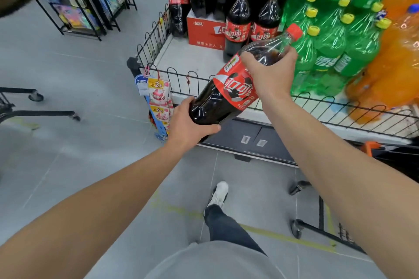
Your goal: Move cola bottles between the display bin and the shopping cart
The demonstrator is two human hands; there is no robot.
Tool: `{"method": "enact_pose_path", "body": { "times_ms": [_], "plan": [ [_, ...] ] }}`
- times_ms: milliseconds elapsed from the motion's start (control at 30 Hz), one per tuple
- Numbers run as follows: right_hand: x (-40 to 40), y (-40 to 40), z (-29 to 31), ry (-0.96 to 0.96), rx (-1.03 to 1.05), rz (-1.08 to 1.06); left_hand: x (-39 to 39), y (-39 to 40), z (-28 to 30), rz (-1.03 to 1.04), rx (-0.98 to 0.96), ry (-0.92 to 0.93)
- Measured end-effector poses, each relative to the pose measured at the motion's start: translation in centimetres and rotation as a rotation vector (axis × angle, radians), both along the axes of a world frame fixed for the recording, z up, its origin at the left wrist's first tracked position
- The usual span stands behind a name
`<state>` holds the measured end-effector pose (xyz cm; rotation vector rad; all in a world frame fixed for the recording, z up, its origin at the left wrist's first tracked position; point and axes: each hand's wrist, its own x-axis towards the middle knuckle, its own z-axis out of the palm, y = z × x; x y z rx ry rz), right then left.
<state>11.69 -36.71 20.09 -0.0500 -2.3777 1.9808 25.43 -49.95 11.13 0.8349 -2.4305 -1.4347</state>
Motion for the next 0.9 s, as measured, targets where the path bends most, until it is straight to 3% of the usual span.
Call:
{"method": "enact_pose_path", "body": {
  "times_ms": [467, 900],
  "plan": [
    [-18.2, -9.7, 1.5, 0.052, 0.001, -0.006, -19.4, -10.1, 0.8, -0.018, -0.037, 0.004],
    [-26.7, -20.5, -2.1, 0.133, 0.116, -0.135, -31.7, -20.9, -5.6, -0.155, 0.126, -0.092]
  ]
}}
